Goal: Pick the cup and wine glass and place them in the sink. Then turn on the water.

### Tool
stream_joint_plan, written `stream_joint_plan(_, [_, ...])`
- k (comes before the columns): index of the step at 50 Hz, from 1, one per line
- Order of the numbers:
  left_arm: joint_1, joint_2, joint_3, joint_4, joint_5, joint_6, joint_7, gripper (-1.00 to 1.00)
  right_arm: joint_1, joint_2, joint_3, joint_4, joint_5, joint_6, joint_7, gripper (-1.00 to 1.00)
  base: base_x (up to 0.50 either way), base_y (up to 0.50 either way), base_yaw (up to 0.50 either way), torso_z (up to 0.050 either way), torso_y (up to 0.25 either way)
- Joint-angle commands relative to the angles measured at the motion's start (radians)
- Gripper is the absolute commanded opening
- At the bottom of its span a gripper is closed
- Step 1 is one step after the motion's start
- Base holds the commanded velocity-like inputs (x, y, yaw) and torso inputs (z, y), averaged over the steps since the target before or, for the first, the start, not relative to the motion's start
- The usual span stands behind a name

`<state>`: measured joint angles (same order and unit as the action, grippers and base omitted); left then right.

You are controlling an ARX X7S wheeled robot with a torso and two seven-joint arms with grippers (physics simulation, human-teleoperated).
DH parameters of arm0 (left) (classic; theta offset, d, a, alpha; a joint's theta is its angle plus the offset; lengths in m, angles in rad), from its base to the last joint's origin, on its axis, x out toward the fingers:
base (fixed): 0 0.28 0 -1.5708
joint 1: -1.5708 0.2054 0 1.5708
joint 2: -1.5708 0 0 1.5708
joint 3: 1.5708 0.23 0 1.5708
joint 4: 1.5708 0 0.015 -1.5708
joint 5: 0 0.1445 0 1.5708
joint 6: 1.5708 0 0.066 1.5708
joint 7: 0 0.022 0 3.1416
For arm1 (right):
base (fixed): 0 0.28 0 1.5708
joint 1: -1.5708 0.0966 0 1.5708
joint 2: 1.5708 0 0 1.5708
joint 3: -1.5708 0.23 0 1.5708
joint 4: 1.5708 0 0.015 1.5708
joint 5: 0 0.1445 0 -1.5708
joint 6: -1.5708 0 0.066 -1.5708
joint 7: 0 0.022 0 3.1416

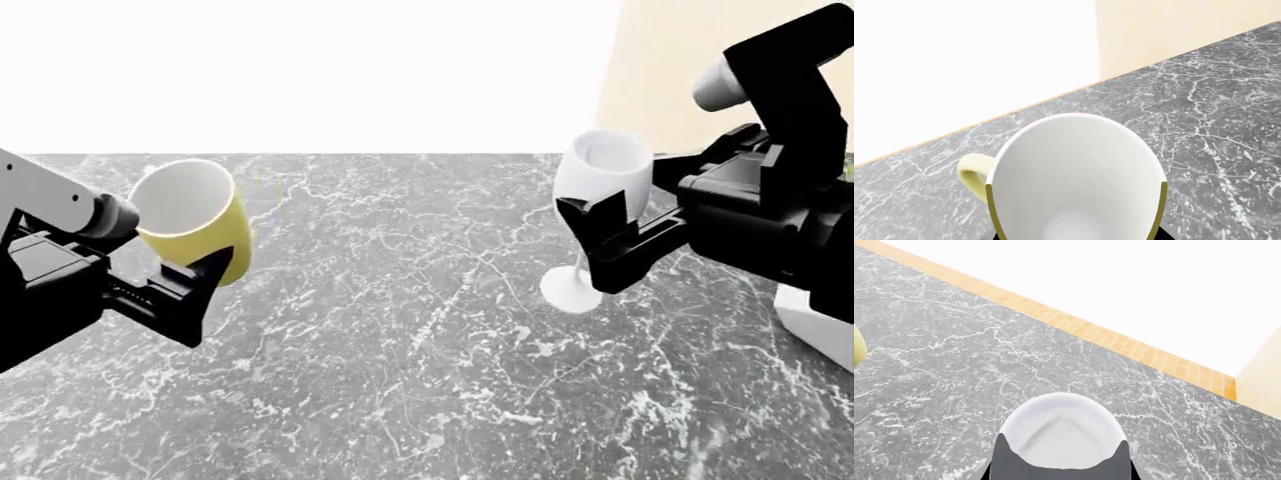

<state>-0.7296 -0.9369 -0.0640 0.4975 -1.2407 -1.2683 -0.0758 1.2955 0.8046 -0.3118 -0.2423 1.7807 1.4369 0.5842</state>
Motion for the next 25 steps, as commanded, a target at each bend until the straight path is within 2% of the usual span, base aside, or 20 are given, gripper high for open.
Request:
stream_joint_plan(1, [0.032, -0.022, -0.042, 0.032, -0.035, 0.004, -0.024, -1.00, -0.037, 0.044, 0.015, -0.040, 0.021, -0.029, 0.015, -1.00, 0.00, 0.00, 0.00, 0.000, 0.000])
stream_joint_plan(11, [0.030, -0.023, -0.023, 0.031, -0.007, 0.024, -0.011, -1.00, -0.052, 0.036, 0.008, -0.027, 0.030, -0.059, 0.027, -1.00, -0.03, 0.02, 0.00, 0.000, 0.001])
stream_joint_plan(25, [0.022, -0.023, -0.010, 0.030, -0.005, 0.031, -0.012, -1.00, -0.053, 0.038, -0.008, -0.033, 0.030, -0.067, 0.021, -1.00, -0.38, 0.44, 0.00, 0.000, 0.000])
